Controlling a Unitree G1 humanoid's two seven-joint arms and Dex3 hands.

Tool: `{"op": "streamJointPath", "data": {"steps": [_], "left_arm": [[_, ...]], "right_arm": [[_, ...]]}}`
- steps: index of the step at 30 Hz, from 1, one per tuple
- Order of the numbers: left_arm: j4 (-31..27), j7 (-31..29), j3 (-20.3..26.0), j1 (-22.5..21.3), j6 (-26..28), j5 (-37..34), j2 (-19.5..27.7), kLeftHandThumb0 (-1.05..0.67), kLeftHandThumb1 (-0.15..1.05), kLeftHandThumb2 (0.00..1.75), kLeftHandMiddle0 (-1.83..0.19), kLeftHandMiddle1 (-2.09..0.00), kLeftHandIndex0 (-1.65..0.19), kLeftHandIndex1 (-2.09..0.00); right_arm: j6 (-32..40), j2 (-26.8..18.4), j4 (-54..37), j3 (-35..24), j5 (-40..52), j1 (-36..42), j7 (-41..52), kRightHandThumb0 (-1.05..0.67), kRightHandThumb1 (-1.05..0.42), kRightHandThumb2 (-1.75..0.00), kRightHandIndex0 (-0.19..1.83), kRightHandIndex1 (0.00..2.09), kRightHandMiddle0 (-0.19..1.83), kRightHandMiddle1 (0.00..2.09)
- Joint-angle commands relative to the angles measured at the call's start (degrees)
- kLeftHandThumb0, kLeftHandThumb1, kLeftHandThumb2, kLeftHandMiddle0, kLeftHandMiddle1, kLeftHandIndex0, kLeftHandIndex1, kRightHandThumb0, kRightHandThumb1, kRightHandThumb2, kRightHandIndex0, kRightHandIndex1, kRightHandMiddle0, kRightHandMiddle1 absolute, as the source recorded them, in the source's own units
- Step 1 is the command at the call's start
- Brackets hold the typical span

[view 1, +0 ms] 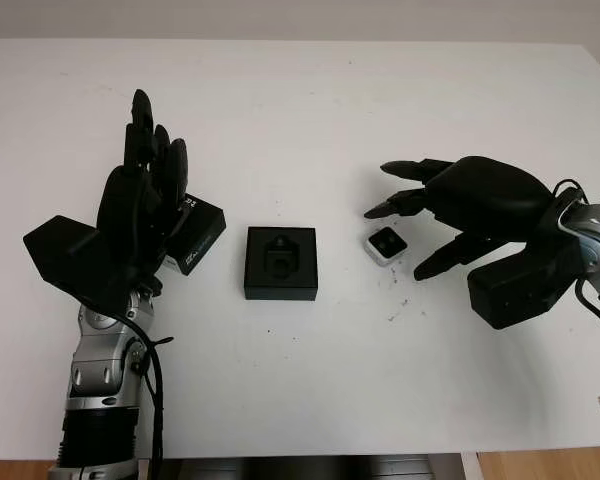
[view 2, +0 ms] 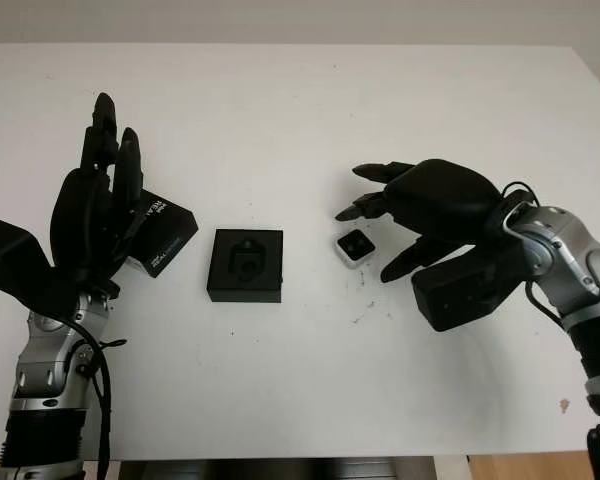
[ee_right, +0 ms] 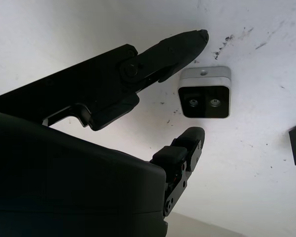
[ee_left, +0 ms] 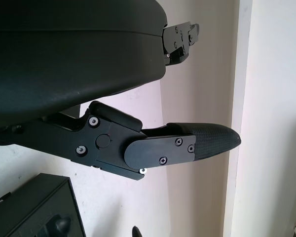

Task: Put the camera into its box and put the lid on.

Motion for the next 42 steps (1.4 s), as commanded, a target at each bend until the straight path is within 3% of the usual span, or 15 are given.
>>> {"op": "streamJointPath", "data": {"steps": [1,3,5,16,29,42], "left_arm": [[-0.71,-0.29,0.09,0.78,0.1,-0.18,0.36,-0.75,1.05,0.52,0.19,0.0,0.19,0.0],[-0.56,-0.04,0.21,0.78,-0.31,-0.23,-0.03,-0.74,1.05,0.52,0.19,0.0,0.19,0.0],[-0.42,-0.09,0.19,0.78,-0.38,-0.14,0.01,-0.74,1.05,0.51,0.19,0.0,0.19,0.0],[-0.34,-0.08,0.18,0.8,-0.37,0.1,0.18,-0.74,1.05,0.52,0.19,0.0,0.19,0.0],[-0.13,-0.23,0.36,0.88,-0.57,-0.08,0.17,-0.74,1.05,0.52,0.19,0.0,0.19,0.0],[-0.22,0.18,0.32,0.83,-0.35,-0.47,-0.11,-0.72,1.05,0.5,0.19,0.0,0.19,0.0]], "right_arm": [[-0.2,0.64,0.64,0.25,0.14,-0.1,-0.65,-0.68,-0.88,-0.05,0.18,0.07,0.48,0.3],[-0.32,1.02,1.19,0.31,0.14,-0.12,-1.07,-0.68,-0.88,-0.05,0.19,0.06,0.32,0.61],[0.03,1.12,1.2,0.48,-0.11,-0.2,-0.76,-0.68,-0.89,-0.06,0.18,0.05,0.22,0.78],[-1.64,2.01,3.75,1.31,-0.66,-0.88,-3.37,-0.65,-0.9,-0.05,0.2,0.06,0.18,1.07],[-1.97,2.1,4.4,1.03,-0.66,-0.46,-5.1,-0.48,-0.93,-0.06,0.3,0.1,0.33,1.31],[-1.95,2.02,4.72,0.84,0.36,-0.41,-4.74,-0.45,-0.97,-0.06,0.32,0.11,0.38,1.29]]}}
